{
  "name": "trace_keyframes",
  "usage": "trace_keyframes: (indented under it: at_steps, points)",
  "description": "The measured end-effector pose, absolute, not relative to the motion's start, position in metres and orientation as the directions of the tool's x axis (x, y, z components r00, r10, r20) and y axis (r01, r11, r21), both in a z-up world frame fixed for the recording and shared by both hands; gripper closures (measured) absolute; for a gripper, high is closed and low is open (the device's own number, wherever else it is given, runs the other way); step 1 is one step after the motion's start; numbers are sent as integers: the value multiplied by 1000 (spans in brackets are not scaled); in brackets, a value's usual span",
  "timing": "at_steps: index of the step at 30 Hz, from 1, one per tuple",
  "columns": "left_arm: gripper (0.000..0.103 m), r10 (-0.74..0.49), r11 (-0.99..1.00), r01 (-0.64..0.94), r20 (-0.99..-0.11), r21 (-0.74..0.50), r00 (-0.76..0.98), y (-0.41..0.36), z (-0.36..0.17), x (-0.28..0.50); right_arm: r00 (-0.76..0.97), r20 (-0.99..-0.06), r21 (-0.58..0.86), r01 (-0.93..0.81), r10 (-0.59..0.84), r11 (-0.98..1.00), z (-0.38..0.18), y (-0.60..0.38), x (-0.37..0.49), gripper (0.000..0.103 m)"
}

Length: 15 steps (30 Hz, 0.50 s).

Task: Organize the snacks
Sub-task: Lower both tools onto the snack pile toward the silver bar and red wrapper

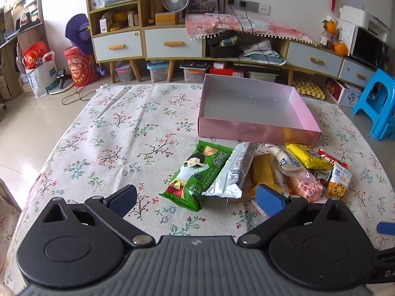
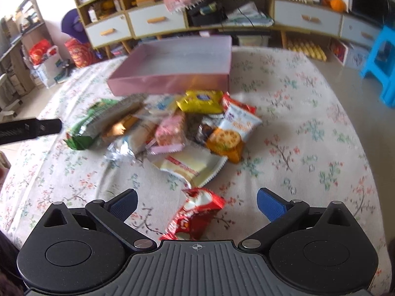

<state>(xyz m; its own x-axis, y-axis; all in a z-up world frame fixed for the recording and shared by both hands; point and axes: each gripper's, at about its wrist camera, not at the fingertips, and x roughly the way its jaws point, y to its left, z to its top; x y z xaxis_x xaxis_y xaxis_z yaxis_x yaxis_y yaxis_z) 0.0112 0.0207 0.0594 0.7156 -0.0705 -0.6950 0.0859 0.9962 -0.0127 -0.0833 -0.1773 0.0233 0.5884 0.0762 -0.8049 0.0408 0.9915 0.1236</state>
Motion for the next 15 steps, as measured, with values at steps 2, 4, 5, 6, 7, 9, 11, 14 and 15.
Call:
trace_keyframes:
  at_steps: [2, 4, 5, 6, 7, 9, 11, 14, 15]
  points:
    - [0, -80, 995, 102, -699, -9, 711, 19, 58, 14, 570, -817, 149, 56, 91, 987, 18, -180, -82, 1]
    - [0, -86, 992, 129, -701, 8, 708, 15, 55, 17, 561, -820, 170, 58, 109, 984, 14, -181, -80, 6]
    - [1, -88, 989, 145, -700, 22, 708, 12, 54, 17, 537, -837, 166, 63, 106, 984, 13, -181, -81, 7]
    - [1, -88, 987, 158, -699, 37, 710, 9, 54, 19, 532, -840, 163, 63, 105, 985, 12, -180, -81, 9]
    - [1, -88, 984, 171, -696, 51, 713, 6, 54, 20, 525, -843, 171, 60, 114, 983, 11, -179, -80, 13]
    - [1, -105, 976, 208, -690, 67, 717, 0, 53, 24, 513, -849, 180, 56, 126, 982, 8, -177, -80, 18]
    - [5, -131, 965, 252, -692, 75, 710, -7, 51, 30, 508, -847, 212, 53, 156, 976, 3, -175, -78, 24]
    - [11, -135, 950, 293, -696, 113, 706, -17, 46, 39, 495, -853, 222, 61, 164, 973, -3, -174, -75, 36]
    - [13, -135, 944, 306, -701, 123, 700, -20, 43, 43, 494, -855, 219, 67, 158, 973, -4, -175, -75, 41]
